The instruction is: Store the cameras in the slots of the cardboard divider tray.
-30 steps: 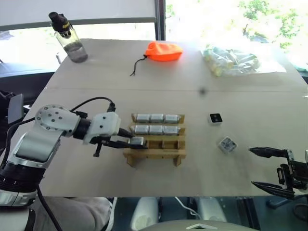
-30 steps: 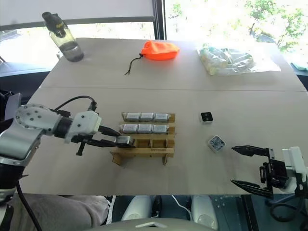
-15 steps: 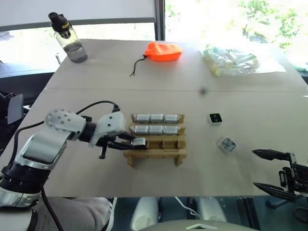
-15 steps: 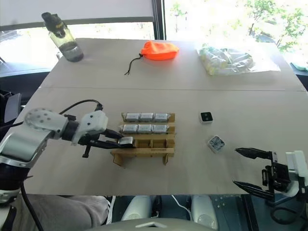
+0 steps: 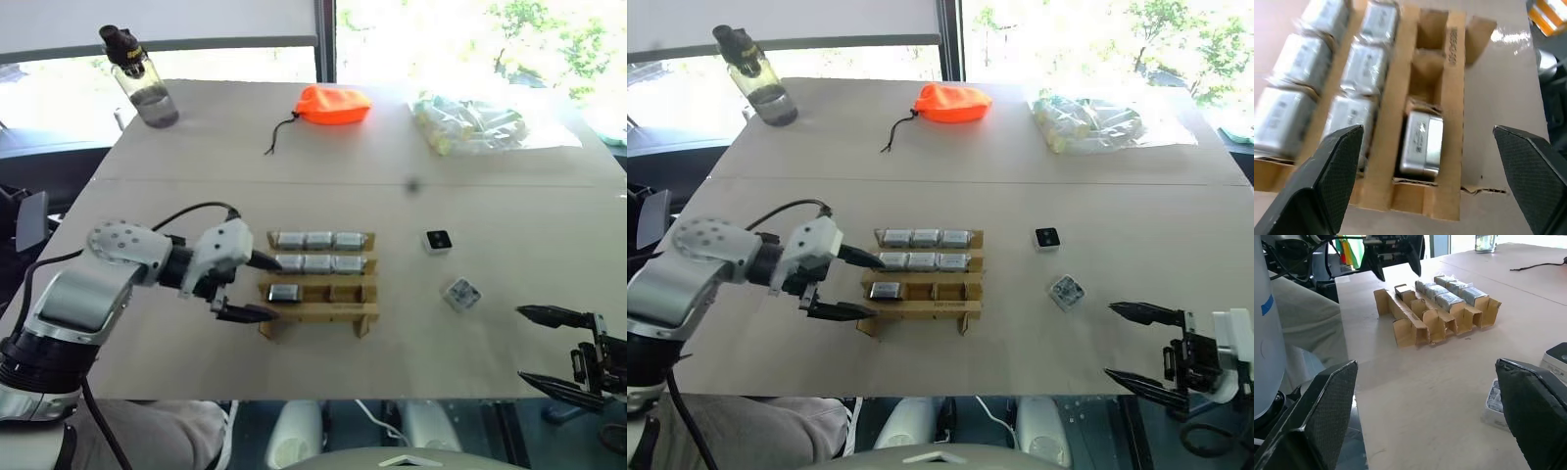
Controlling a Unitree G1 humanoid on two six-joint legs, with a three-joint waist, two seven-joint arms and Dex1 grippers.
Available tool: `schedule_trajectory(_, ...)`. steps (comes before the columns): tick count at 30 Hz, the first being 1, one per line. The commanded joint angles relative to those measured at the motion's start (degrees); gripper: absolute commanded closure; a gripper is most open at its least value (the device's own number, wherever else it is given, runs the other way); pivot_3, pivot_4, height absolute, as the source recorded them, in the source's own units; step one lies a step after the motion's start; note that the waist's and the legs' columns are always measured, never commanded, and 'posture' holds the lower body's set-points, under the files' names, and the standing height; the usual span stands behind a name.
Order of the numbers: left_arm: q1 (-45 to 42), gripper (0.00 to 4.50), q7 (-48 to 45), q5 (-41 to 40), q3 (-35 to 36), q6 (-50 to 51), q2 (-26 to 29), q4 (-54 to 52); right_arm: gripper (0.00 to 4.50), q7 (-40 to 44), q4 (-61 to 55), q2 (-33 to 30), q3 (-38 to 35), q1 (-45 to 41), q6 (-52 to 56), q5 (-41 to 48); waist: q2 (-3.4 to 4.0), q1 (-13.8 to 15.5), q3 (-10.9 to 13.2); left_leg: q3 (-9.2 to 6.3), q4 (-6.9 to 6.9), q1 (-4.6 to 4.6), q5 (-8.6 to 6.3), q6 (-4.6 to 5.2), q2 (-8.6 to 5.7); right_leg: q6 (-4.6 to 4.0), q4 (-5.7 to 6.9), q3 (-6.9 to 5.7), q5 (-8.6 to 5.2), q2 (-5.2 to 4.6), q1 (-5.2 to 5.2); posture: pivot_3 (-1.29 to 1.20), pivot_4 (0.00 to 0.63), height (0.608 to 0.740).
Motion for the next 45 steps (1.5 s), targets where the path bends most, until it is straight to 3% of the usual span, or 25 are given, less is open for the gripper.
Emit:
schedule_trajectory(1, 0.62, 0.1, 0.17, -3.81, 5.14, 1.42, 1.27, -1.76, 0.0, 1.72, -0.04, -0.42, -2.14, 0.13, -1.0, 0.01, 0.0, -0.01, 0.0, 0.0, 0.0, 0.0, 0.01, -0.02, 0.0, -0.01, 0.0, 0.0, 0.0, 0.0, 0.0, 0.0, 0.15, 0.726)
schedule_trajectory(9, -1.68, 0.1, 3.24, -16.02, 12.16, 10.35, -0.03, -5.32, 0.0, -16.96, -3.91, 3.31, -0.48, -1.41, 5.21, -3.78, -0.01, 0.05, 0.0, -0.02, 0.01, -0.02, 0.09, -0.16, -0.01, 0.02, 0.0, -0.02, -0.02, -0.05, 0.0, 0.0, 0.15, 0.726)
schedule_trajectory(14, -1.63, 0.1, 5.17, -17.2, 11.51, 11.12, -0.46, -6.93, 0.0, -24.85, -5.79, 5.74, 2.15, -0.47, 10.45, -5.81, -0.01, -0.03, 0.0, 0.0, 0.0, -0.01, 0.15, -0.26, -0.02, -0.06, 0.03, 0.02, 0.03, -0.04, 0.0, 0.0, 0.15, 0.726)
schedule_trajectory(24, -0.34, 0.1, 5.39, -15.74, 10.33, 8.86, -0.6, -7.14, 0.0, -34.79, 1.73, 12.36, 9.12, -2.64, -0.34, -22.46, 0.02, -0.09, 0.02, 0.02, 0.0, -0.01, 0.14, -0.26, -0.03, 0.05, 0.02, 0.03, -0.04, -0.01, -0.03, 0.0, 0.15, 0.726)
schedule_trajectory(32, -0.27, 0.1, 4.75, -14.88, 9.76, 7.25, -0.29, -6.24, 0.0, -39.23, 6.5, 16.21, 13.38, -6.66, -3.44, -26.77, -0.15, -0.45, -0.08, 0.08, 0.0, 0.06, 0.15, -0.27, 0.0, 0.01, 0.02, 0.1, -0.02, 0.02, -0.02, 0.0, 0.15, 0.726)
schedule_trajectory(43, 0.67, 0.1, 4.15, -14.21, 9.85, 6.0, 0.28, -5.63, 0.0, -38.39, 7.49, 17.4, 16.56, -8.74, -6.1, -26.91, -0.26, -0.64, -0.15, 0.08, -0.01, 0.11, 0.15, -0.28, 0.06, -0.22, 0.1, 0.11, -0.12, 0.06, -0.02, 0.0, 0.15, 0.726)
schedule_trajectory(45, 0.55, 0.0, 4.11, -14.08, 9.68, 5.93, 0.21, -5.59, 0.53, -37.88, 7.52, 17.47, 16.38, -8.88, -5.97, -25.95, -0.26, -0.7, -0.15, 0.08, -0.01, 0.11, 0.15, -0.27, 0.06, -0.23, 0.1, 0.11, -0.11, 0.06, -0.02, 0.0, 0.15, 0.726)
